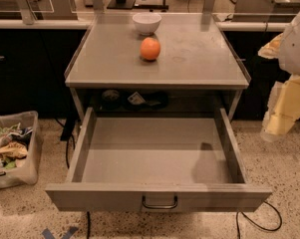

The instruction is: Close top drawer

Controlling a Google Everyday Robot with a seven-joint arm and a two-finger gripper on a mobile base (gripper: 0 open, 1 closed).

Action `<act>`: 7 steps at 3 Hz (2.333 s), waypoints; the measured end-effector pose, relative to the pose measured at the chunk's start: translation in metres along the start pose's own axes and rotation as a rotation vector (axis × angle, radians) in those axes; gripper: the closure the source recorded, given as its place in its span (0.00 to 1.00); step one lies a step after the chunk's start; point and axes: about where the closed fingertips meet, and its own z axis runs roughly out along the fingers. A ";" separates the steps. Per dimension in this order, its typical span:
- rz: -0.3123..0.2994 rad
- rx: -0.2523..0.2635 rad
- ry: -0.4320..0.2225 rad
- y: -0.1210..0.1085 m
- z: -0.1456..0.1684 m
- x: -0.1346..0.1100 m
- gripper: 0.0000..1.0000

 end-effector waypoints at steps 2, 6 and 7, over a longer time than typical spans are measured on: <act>0.021 0.015 0.016 0.010 0.024 0.001 0.00; 0.101 -0.061 0.040 0.070 0.024 0.039 0.00; 0.089 -0.029 0.061 0.068 0.027 0.041 0.00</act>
Offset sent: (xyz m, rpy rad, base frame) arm -0.0026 0.0099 -0.0776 -0.0286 0.0287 -0.0631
